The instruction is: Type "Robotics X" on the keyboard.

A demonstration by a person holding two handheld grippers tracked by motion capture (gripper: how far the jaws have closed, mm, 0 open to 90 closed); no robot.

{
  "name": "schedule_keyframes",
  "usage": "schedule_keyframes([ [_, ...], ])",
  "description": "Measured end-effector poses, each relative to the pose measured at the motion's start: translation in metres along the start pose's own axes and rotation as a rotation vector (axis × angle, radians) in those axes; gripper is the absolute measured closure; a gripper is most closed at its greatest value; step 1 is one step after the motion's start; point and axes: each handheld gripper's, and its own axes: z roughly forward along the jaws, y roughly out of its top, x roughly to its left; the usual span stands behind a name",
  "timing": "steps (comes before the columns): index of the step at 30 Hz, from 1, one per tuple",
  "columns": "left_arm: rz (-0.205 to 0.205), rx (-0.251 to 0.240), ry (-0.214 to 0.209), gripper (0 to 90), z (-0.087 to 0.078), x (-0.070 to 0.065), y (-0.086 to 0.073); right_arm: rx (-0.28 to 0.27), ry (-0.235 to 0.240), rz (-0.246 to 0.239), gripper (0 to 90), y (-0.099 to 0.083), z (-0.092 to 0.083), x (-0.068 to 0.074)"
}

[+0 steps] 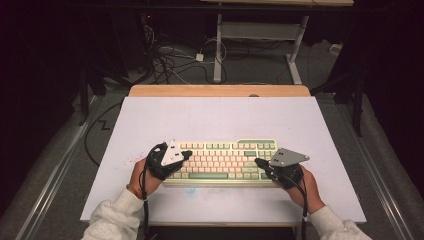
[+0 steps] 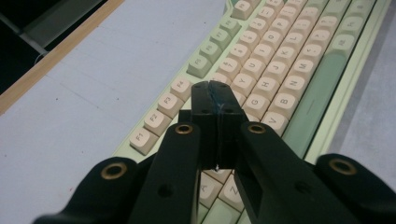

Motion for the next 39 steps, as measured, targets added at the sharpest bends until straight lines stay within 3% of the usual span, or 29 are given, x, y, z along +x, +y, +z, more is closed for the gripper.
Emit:
schedule_keyframes([
  [13, -0.032, -0.017, 0.011, 87.4, -0.018, -0.002, -0.024, 0.009, 0.006, -0.006, 90.0, 0.005, 0.007, 0.002],
  [20, -0.05, -0.001, 0.007, 87.4, -0.026, -0.005, -0.037, 0.011, 0.016, -0.019, 90.0, 0.012, 0.014, 0.005],
  [39, -0.067, 0.001, 0.023, 87.4, -0.04, -0.006, -0.054, 0.018, 0.044, -0.035, 90.0, 0.029, 0.04, 0.012],
])
